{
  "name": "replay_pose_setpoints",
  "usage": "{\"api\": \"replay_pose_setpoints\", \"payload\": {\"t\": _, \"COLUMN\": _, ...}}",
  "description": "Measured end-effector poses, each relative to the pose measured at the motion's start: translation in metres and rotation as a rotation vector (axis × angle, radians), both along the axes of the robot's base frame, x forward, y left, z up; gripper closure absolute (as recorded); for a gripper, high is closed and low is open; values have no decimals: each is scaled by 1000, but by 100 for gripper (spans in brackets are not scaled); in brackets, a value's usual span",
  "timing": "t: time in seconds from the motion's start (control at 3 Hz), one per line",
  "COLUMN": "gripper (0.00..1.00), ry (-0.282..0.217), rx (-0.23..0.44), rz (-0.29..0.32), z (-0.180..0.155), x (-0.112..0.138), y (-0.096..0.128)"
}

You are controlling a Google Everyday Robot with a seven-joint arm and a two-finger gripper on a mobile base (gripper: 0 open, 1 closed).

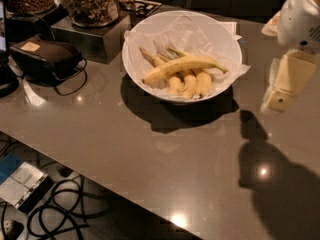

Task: Pick banana from white bowl

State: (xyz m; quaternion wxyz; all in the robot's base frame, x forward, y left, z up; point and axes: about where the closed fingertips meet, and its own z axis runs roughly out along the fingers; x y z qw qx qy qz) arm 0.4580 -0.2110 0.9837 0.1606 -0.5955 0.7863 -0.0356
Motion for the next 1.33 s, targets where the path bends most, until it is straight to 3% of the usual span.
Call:
{"api": "replay_pose_setpoints", "payload": {"t": 0.33, "gripper": 0, "ry": 26, "rx": -5, "rz": 0, "z": 3, "x": 31, "y": 10}}
{"api": "replay_pose_setpoints", "payload": {"t": 0.67, "gripper": 0, "ry": 41, "rx": -18, "rz": 46, "z": 1, "x": 63, "y": 29}}
{"api": "replay_pose_setpoints", "payload": {"t": 1.33, "gripper": 0, "ry": -9, "rx": -9, "rz": 58, "z": 0, "x": 83, "y": 49}}
